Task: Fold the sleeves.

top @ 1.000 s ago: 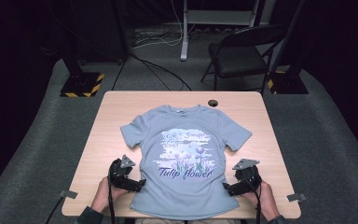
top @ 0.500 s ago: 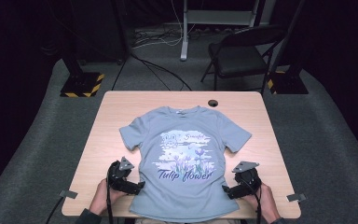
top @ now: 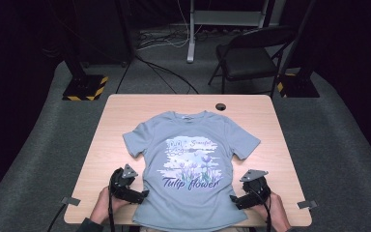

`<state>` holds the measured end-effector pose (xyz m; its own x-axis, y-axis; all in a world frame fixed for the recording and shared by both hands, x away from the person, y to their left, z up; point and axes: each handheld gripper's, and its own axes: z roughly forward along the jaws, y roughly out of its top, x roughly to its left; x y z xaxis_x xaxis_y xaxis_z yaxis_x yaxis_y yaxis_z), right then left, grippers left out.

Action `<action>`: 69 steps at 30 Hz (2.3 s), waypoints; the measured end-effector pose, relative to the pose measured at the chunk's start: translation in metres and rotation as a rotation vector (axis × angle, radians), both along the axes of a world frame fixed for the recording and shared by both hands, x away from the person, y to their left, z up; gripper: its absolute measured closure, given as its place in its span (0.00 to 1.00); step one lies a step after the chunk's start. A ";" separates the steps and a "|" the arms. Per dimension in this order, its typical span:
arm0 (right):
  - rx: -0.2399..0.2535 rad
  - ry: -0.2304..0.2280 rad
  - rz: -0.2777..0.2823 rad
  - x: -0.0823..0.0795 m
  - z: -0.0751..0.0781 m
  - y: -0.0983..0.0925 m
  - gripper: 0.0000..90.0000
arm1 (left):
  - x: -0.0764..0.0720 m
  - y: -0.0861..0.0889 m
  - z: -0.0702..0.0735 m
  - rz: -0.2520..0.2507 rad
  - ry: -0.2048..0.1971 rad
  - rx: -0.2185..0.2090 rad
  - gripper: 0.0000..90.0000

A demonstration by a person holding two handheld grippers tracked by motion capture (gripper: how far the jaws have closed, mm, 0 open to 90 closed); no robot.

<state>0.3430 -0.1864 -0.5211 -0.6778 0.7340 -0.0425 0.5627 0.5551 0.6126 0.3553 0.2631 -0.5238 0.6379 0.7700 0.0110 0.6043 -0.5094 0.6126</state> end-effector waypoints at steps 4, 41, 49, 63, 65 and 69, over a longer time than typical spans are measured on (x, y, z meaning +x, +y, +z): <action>-0.003 0.003 0.004 -0.002 0.000 0.001 0.07 | -0.001 0.001 0.000 -0.005 0.003 0.001 0.03; 0.008 0.027 0.022 -0.014 -0.001 0.006 0.08 | -0.009 0.004 0.001 -0.025 0.017 0.014 0.03; 0.011 0.027 0.020 -0.014 -0.001 0.006 0.07 | -0.012 0.005 0.001 -0.020 0.016 0.011 0.03; 0.020 0.027 0.007 -0.013 -0.002 0.004 0.03 | -0.012 0.005 0.001 -0.021 0.013 0.004 0.03; 0.026 0.024 0.005 -0.013 -0.003 0.003 0.02 | -0.011 0.007 0.002 -0.025 0.023 -0.007 0.03; 0.101 0.013 -0.012 -0.010 -0.003 -0.006 0.01 | -0.009 0.011 0.005 -0.008 0.018 -0.025 0.03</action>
